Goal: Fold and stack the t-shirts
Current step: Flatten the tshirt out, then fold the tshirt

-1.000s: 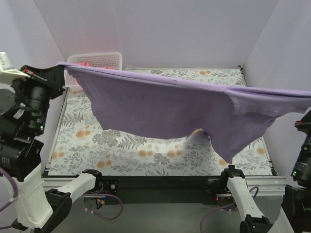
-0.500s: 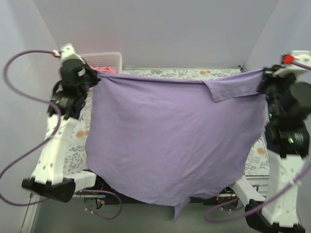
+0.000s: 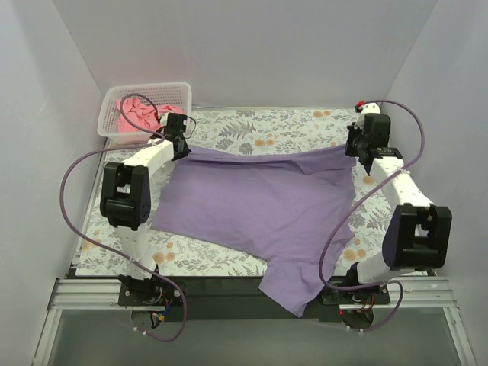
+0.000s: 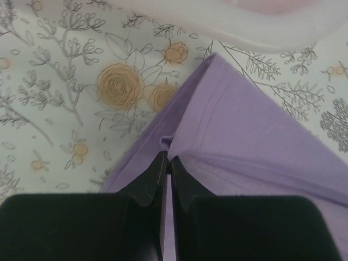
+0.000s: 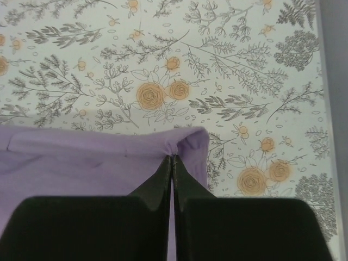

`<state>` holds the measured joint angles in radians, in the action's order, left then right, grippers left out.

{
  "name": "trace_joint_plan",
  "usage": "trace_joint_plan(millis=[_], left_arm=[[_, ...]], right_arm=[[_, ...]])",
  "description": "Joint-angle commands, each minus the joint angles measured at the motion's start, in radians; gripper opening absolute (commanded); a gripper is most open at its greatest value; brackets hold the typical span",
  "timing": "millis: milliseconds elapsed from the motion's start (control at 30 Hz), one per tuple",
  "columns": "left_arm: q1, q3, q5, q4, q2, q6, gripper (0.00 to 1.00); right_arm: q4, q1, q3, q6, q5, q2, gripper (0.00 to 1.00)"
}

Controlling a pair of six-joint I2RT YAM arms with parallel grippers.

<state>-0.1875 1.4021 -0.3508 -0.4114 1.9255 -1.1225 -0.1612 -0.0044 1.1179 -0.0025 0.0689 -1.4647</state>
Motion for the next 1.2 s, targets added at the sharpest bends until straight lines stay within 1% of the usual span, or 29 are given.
trace_joint_plan(millis=[0,100,233,400,700,967,1100,1167], left_arm=[[0.013,0.081,0.007,0.057,0.081,0.0,0.0],[0.016,0.11,0.019,0.062,0.122,-0.003,0.0],[0.016,0.136,0.024,0.053,0.147,0.004,0.0],[0.019,0.161,0.023,0.039,0.107,0.024,0.0],[0.023,0.27,0.009,-0.044,0.075,0.052,0.0],[0.033,0.311,-0.004,-0.096,0.073,0.064,0.0],[0.037,0.325,-0.007,-0.127,0.081,0.064,0.0],[0.04,0.339,-0.008,-0.147,0.087,0.063,0.0]], right_arm=[[0.135,0.0,0.052,0.048,0.016,-0.1,0.01],[0.137,0.0,0.074,0.061,0.019,-0.166,0.01],[0.121,0.0,0.077,0.068,0.019,-0.172,0.01],[0.036,-0.002,0.099,0.085,0.038,-0.112,0.01],[-0.136,-0.005,0.123,0.125,0.052,-0.007,0.01],[-0.308,-0.006,0.122,0.185,0.051,0.047,0.01],[-0.405,-0.006,0.149,0.199,0.031,0.049,0.01],[-0.422,-0.006,0.155,0.205,0.011,0.061,0.01]])
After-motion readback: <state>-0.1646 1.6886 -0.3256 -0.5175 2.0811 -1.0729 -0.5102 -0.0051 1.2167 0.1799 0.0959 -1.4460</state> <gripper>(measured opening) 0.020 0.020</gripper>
